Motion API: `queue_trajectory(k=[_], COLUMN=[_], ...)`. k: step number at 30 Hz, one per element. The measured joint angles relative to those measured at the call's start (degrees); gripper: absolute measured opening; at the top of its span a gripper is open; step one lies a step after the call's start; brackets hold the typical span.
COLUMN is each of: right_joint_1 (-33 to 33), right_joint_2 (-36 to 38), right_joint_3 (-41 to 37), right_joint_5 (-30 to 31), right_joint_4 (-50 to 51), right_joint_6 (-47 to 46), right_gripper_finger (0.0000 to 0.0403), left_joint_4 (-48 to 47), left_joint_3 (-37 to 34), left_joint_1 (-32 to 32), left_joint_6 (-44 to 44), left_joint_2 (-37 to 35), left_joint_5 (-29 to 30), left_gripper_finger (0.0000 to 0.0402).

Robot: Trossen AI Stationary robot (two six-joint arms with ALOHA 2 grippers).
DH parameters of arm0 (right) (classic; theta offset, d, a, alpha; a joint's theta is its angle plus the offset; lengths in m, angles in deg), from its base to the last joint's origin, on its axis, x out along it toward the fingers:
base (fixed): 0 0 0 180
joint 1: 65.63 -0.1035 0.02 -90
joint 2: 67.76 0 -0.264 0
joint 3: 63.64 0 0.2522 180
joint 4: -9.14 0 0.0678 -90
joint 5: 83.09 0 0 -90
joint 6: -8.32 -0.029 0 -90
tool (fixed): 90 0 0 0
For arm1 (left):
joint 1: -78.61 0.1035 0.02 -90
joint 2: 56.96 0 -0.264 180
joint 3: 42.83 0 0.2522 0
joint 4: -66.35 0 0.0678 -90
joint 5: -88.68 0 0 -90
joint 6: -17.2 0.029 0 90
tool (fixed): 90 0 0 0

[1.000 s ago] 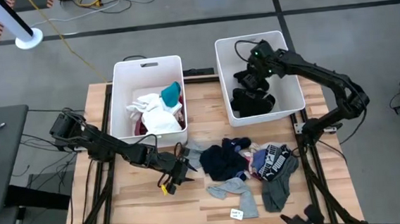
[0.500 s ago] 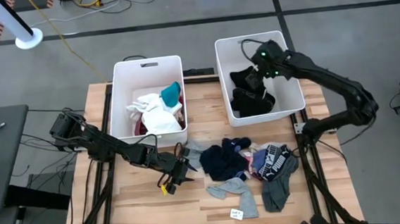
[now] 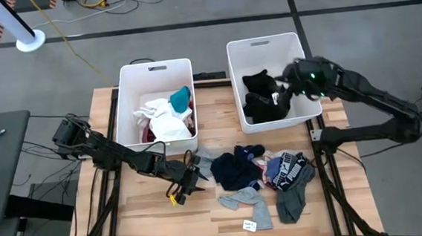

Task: Sort clothes
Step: Put the gray underwear into the right white bin

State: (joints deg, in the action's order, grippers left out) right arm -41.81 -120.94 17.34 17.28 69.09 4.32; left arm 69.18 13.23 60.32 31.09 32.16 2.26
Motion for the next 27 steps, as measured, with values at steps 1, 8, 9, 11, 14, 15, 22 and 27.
queue_trajectory(k=[1, 8, 9, 11, 14, 15, 22, 27], right_joint_1=[-2.4, -19.1, -21.2, -25.1, -30.4, -32.1, -42.8, -48.5], right_joint_2=[0.5, -0.8, -1.3, -2.5, -4.2, -4.6, -7.2, -10.2], right_joint_3=[0.0, 0.0, 0.0, 0.0, 0.0, 0.0, 0.0, 0.0], right_joint_5=[0.0, 0.0, 0.0, 0.0, 0.0, 0.0, 0.0, 0.2], right_joint_4=[0.7, 7.5, 8.7, 11.0, 14.0, 14.6, 17.1, 19.9], right_joint_6=[-0.8, -7.8, -8.9, -11.4, -15.8, -17.3, -26.8, -33.2], right_gripper_finger=[0.0190, 0.0189, 0.0189, 0.0189, 0.0189, 0.0189, 0.0189, 0.0189], left_joint_4=[0.1, 1.2, 1.2, 1.2, 1.2, 1.2, 1.2, 1.3], left_joint_3=[0.0, 0.0, 0.0, 0.0, 0.0, 0.0, 0.0, 0.0], left_joint_1=[0.0, 0.0, 0.0, 0.0, 0.0, 0.0, 0.0, 0.0], left_joint_6=[0.1, 0.4, 0.4, 0.4, 0.5, 0.5, 1.1, 1.5], left_joint_2=[0.0, 0.0, 0.0, 0.0, 0.0, 0.0, 0.0, 0.0], left_joint_5=[0.0, 0.0, 0.0, 0.0, 0.0, 0.0, 0.0, 0.0], left_gripper_finger=[0.0164, 0.0164, 0.0164, 0.0164, 0.0164, 0.0164, 0.0164, 0.0164])
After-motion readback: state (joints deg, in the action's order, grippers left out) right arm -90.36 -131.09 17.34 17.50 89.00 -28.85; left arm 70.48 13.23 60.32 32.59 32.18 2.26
